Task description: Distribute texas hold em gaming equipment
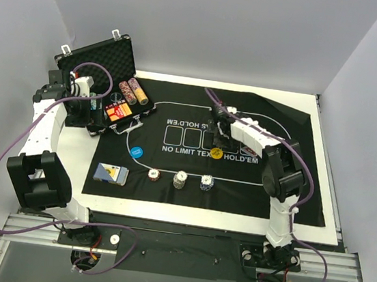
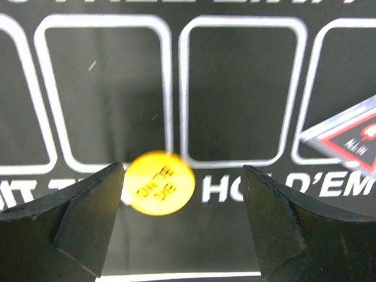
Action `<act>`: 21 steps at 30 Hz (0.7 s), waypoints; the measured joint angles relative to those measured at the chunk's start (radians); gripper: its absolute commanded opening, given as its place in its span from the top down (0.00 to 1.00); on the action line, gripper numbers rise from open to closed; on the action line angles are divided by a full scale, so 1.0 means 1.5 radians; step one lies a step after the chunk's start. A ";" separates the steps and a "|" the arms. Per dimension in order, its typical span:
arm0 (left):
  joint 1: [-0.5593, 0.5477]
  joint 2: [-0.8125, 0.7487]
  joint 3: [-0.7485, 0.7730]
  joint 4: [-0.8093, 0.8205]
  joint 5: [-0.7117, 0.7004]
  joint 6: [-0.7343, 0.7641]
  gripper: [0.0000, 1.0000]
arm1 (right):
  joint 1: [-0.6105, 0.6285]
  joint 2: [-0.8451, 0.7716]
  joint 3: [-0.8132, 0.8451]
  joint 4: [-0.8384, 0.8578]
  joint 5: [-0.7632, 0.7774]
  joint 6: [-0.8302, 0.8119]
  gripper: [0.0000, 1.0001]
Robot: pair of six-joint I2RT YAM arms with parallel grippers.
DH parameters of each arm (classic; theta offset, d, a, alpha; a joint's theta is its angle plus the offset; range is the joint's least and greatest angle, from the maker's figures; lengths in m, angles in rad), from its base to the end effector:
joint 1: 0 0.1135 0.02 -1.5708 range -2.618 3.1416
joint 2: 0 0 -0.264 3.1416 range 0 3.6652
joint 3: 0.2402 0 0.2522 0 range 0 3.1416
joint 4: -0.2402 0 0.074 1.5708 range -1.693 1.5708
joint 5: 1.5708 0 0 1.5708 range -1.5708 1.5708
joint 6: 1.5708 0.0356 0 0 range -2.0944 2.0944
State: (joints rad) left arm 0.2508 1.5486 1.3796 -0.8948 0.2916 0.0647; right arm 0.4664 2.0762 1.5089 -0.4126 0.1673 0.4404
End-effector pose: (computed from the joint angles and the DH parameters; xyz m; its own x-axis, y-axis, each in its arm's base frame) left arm 0.3108 0.0691 0.3009 -0.8517 -0.1543 -0.5008 -0.0475 0.9745 -0.2194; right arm 0.4023 0.1959 0.1729 -0.8247 0.0555 -0.5629 -0.0099 0.9936 0.1124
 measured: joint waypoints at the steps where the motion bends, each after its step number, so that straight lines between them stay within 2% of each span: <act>1: 0.000 0.000 0.000 0.000 -0.001 0.001 0.03 | 0.013 -0.015 -0.016 -0.001 -0.001 0.001 0.22; 8: 0.000 0.000 0.000 0.000 -0.002 0.002 0.03 | 0.056 -0.054 -0.065 0.010 -0.012 0.007 0.21; 16: 0.000 0.000 0.000 0.000 -0.002 0.002 0.03 | 0.055 -0.054 -0.080 0.021 -0.013 0.019 0.42; 21: 0.000 0.000 0.000 0.000 -0.005 0.003 0.03 | 0.055 -0.051 -0.080 0.033 -0.013 0.024 0.51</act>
State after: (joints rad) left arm 0.2508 1.5486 1.3796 -0.8951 0.2844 0.0685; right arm 0.5484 1.9999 1.3888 -0.3634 0.1471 0.4770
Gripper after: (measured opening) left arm 0.970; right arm 0.526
